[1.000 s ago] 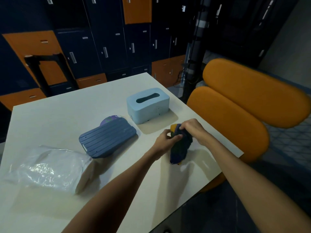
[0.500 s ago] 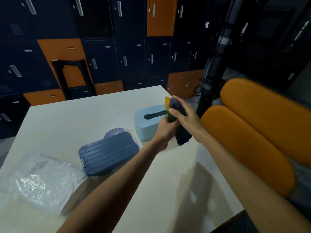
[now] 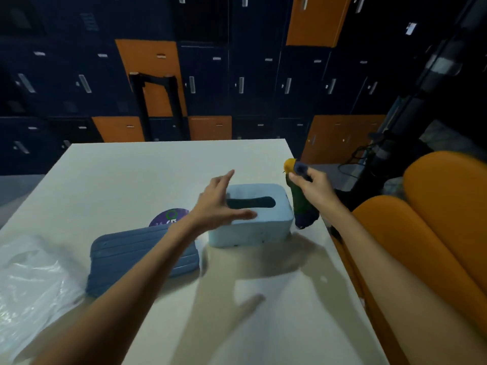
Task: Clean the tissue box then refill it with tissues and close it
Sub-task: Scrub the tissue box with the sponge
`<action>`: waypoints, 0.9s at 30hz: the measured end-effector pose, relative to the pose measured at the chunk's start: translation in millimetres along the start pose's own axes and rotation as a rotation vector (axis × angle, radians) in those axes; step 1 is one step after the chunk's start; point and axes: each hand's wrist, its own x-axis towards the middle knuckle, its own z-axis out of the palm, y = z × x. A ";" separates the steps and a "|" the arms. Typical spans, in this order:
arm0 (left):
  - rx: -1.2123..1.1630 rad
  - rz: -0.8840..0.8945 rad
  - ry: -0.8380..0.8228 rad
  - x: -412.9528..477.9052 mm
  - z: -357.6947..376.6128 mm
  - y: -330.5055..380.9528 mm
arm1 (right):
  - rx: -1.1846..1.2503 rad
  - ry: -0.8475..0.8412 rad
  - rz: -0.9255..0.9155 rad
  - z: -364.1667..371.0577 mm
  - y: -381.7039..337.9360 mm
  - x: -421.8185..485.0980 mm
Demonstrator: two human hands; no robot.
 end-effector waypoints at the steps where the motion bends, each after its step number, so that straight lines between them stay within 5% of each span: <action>1: 0.084 -0.047 -0.025 4.6 0.2 -10.3 | -0.020 -0.040 0.004 3.3 4.1 8.4; 6: 0.135 -0.103 -0.083 14.6 8.5 -38.6 | -0.208 -0.179 -0.083 26.4 13.3 16.5; 15: -0.083 -0.005 -0.017 16.0 14.5 -46.3 | -0.315 -0.026 -0.288 40.8 36.3 -26.7; 27: -0.157 0.040 0.041 18.3 20.9 -55.3 | -0.431 -0.094 -0.179 47.2 15.6 -4.3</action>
